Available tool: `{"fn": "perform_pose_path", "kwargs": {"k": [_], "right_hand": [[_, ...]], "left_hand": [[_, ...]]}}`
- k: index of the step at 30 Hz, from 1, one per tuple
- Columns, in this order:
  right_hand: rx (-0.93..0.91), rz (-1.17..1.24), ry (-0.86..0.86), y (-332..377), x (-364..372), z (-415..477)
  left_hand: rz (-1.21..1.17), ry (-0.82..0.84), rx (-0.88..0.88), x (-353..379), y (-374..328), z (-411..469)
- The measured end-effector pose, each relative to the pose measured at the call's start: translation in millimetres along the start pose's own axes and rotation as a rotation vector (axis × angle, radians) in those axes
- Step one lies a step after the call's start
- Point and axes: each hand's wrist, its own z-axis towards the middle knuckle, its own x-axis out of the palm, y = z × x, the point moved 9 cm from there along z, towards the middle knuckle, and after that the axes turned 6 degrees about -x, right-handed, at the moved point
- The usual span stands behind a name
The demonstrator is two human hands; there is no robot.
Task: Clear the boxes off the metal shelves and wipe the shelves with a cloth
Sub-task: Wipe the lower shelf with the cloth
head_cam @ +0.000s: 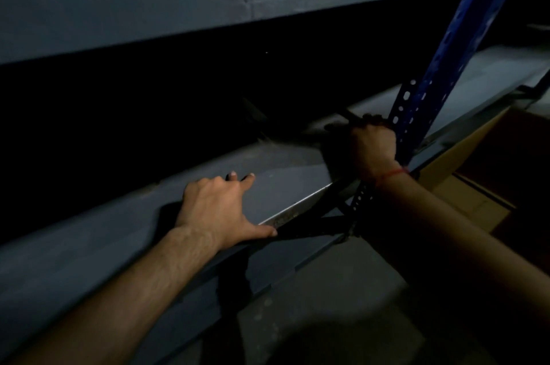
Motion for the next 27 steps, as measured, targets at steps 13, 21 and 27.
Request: {"fn": "perform_pose_path", "kwargs": {"k": [13, 21, 27], "right_hand": [[-0.172, 0.25, -0.154, 33.0, -13.5, -3.0], [0.113, 0.468, -0.434, 29.7, -11.4, -96.7], [-0.159, 0.717, -0.671, 165.2, -34.2, -176.1]], "left_hand": [[-0.025, -0.063, -0.038, -0.4, 5.0, -3.9], [0.029, -0.119, 0.013, 19.9, 2.1, -17.8], [0.047, -0.043, 0.067, 23.6, -1.1, -20.5]]}}
